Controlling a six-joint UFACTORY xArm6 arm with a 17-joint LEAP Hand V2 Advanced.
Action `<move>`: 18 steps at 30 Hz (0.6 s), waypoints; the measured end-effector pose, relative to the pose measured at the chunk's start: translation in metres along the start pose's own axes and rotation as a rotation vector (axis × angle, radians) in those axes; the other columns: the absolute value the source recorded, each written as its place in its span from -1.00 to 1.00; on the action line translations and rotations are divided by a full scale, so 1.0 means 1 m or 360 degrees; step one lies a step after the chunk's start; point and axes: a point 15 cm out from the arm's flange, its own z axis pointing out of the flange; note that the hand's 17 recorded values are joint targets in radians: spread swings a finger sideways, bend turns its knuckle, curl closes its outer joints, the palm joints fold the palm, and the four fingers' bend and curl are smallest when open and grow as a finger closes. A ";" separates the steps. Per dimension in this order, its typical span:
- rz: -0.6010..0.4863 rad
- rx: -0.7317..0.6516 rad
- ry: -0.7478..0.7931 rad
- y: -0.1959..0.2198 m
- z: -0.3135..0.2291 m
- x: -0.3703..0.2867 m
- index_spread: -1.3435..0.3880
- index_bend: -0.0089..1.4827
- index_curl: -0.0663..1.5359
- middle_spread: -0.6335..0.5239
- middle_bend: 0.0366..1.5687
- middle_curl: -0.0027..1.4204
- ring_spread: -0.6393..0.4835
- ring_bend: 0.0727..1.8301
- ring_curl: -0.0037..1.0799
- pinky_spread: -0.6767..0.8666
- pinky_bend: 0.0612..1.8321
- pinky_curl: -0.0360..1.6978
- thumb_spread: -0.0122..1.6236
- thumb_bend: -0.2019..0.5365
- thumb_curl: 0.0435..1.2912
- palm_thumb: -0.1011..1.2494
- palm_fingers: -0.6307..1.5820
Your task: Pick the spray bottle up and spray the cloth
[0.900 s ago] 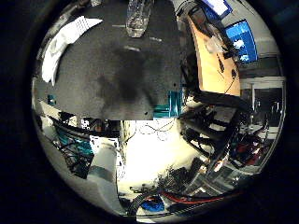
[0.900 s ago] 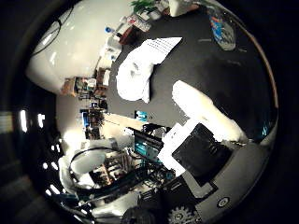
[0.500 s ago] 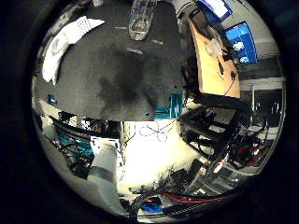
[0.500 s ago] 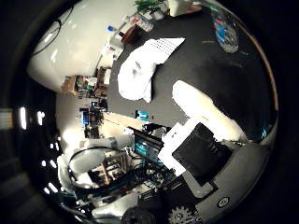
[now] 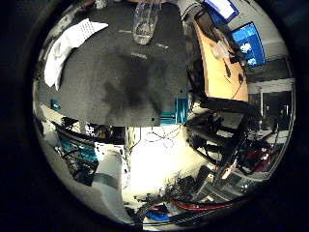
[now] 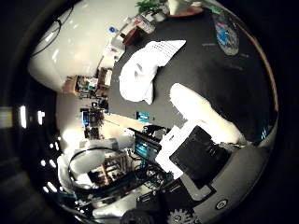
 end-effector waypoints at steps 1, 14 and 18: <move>0.0007 0.0009 0.0003 -0.003 -0.005 0.002 0.00 -0.74 -0.48 -0.16 -0.80 -0.58 0.24 -0.68 -0.72 0.58 -0.41 -0.91 0.32 -0.52 -0.27 0.20 0.05; 0.0141 0.0332 -0.0299 -0.034 -0.048 0.008 0.13 -0.77 -0.53 0.05 -0.80 -0.58 0.42 -0.62 -0.69 0.56 -0.23 -0.87 0.30 -0.53 -0.31 0.02 -0.09; 0.0136 0.0464 -0.0393 -0.042 -0.060 0.010 0.18 -0.76 -0.53 0.15 -0.80 -0.57 0.49 -0.65 -0.69 0.58 -0.16 -0.85 0.30 -0.54 -0.33 -0.07 -0.15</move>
